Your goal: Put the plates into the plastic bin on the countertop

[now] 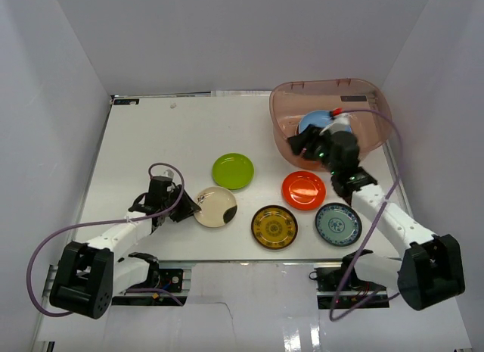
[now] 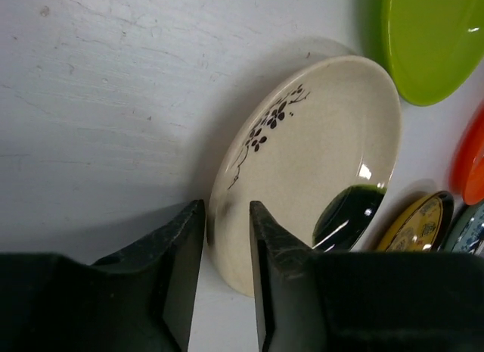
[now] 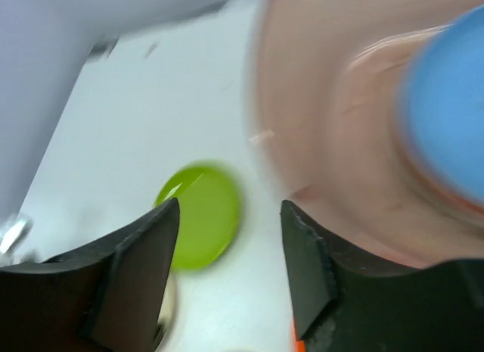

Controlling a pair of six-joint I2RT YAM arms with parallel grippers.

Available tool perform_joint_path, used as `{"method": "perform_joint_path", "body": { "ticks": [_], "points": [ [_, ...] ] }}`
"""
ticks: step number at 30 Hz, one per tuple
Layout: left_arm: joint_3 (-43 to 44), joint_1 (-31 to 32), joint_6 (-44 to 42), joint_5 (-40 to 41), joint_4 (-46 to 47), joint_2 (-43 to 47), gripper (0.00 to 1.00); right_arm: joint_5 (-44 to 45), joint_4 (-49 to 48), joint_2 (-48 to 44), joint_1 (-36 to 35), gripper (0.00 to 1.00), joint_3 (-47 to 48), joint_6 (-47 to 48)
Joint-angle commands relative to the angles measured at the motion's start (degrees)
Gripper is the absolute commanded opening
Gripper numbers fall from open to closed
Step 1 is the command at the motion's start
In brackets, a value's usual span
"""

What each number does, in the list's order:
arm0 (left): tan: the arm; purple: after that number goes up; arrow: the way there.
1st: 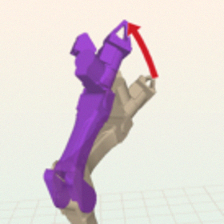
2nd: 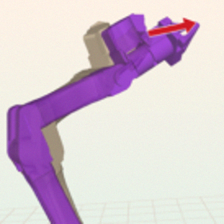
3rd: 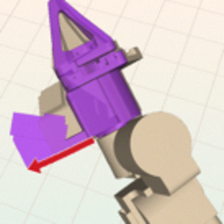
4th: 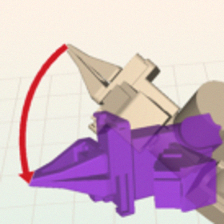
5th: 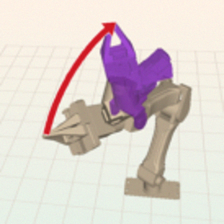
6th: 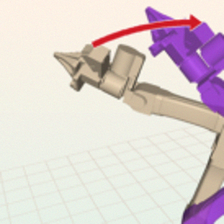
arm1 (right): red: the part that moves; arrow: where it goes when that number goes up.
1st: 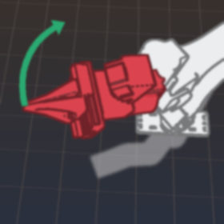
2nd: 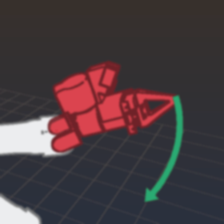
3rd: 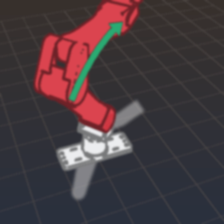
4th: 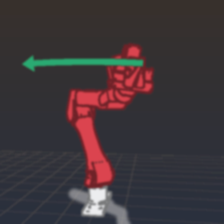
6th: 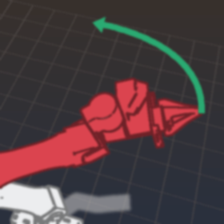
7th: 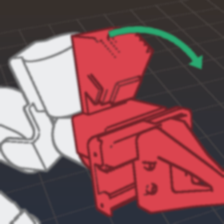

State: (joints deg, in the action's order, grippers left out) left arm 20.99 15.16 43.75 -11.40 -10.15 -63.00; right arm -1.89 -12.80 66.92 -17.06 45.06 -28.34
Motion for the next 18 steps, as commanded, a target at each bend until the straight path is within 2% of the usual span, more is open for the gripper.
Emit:
{"method": "perform_joint_path", "body": {
  "ticks": [1,2,3,4,5,6,7,9,10,13,16,18],
  "points": [
    [-1.31,0.84,0.37,0.23,2.85,-1.59,0.4,10.54,-7.4,0.4,-15.6,0.59,-6.82,-1.37],
    [-1.48,0.93,0.37,0.58,2.94,-1.77,0.38,12.42,-7.59,1.98,-17.9,0.55,-6.65,-1.28],
    [-1.57,0.93,0.46,1.11,3.03,-1.86,0.28,13.57,-6.9,6.17,-20.44,0.51,-5.78,-1.54],
    [-1.74,0.93,0.38,1.29,3.21,-1.77,0.2,14.54,-6.89,8.38,-21.17,0.37,-3.51,-1.89],
    [-1.75,0.93,0.46,1.81,3.04,-1.6,0.13,15.24,-7.06,12.41,-21.78,0.3,-2.53,-1.9],
    [-1.83,1.1,0.64,2.78,3.03,-0.64,0.0,16.29,-6.98,14.28,-22.92,0.26,-1.3,-1.81],
    [-2.18,1.01,0.81,3.39,2.77,-0.02,0.0,18.04,-7.07,16.21,-23.37,0.25,1.15,-1.81],
    [-2.45,1.19,0.99,4.53,2.07,1.47,0.0,18.76,-6.19,21.49,-23.72,0.3,3.88,-2.16],
    [-2.54,1.19,0.99,4.89,1.11,3.13,0.0,19.46,-5.84,23.16,-23.81,0.45,6.33,-2.42],
    [-2.71,1.28,0.99,5.6,-1.35,7.17,0.0,19.38,-5.66,28.17,-23.99,0.69,8.9,-4.88],
    [-1.84,1.19,1.17,4.55,-4.17,10.43,0.0,20.52,-6.45,32.56,-24.16,0.7,10.39,-7.34],
    [-0.43,1.28,1.34,4.02,-5.92,13.77,0.0,21.05,-5.32,35.73,-24.07,0.63,12.42,-9.01]
  ]
}}
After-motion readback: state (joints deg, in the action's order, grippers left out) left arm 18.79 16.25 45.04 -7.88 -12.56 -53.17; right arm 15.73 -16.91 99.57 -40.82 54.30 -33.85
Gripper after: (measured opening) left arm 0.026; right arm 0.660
